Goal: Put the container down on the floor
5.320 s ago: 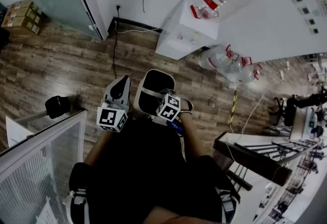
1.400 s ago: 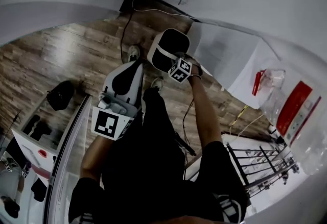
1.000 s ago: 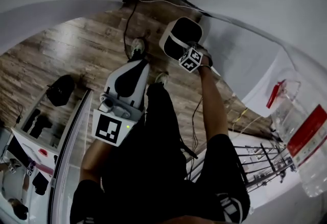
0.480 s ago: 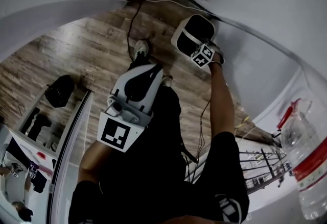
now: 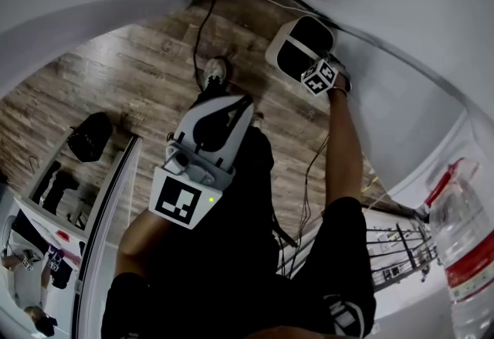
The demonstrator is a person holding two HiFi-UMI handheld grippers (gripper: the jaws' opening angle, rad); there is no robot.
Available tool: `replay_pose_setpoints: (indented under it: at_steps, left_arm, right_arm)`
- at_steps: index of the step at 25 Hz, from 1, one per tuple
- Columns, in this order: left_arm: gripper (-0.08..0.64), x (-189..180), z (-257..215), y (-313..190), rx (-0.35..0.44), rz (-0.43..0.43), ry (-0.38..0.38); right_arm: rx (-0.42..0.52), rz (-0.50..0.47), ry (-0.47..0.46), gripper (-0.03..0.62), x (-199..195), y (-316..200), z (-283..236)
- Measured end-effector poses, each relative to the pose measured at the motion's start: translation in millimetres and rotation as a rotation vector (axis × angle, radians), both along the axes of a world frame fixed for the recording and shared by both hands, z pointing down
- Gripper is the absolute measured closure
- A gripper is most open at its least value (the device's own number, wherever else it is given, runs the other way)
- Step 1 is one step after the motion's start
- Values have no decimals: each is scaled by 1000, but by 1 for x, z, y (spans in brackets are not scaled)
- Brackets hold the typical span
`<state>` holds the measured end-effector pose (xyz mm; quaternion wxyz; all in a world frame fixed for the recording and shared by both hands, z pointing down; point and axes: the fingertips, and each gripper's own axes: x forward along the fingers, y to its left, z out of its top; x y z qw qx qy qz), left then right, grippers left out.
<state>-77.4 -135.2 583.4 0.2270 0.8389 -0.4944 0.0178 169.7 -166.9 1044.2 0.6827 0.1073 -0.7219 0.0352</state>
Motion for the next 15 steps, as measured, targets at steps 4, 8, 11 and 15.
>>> replay_pose_setpoints:
  at_steps: [4,8,11,15]
  left_arm:
    - [528,0,3,-1,-16,1,7]
    - [529,3,-1,-4,-8,11,6]
    - [529,4,-1,-5,-6,21,7]
    - [528,8,4,-3,-24,24,18]
  right_arm:
    - [20,23,-4,560,5,-5,-4]
    - [44,8,-4,560,2,-5,-6]
    - [64,-15,9,560,0,-7,-8]
    - [93,-64,49,560,5,-5,1]
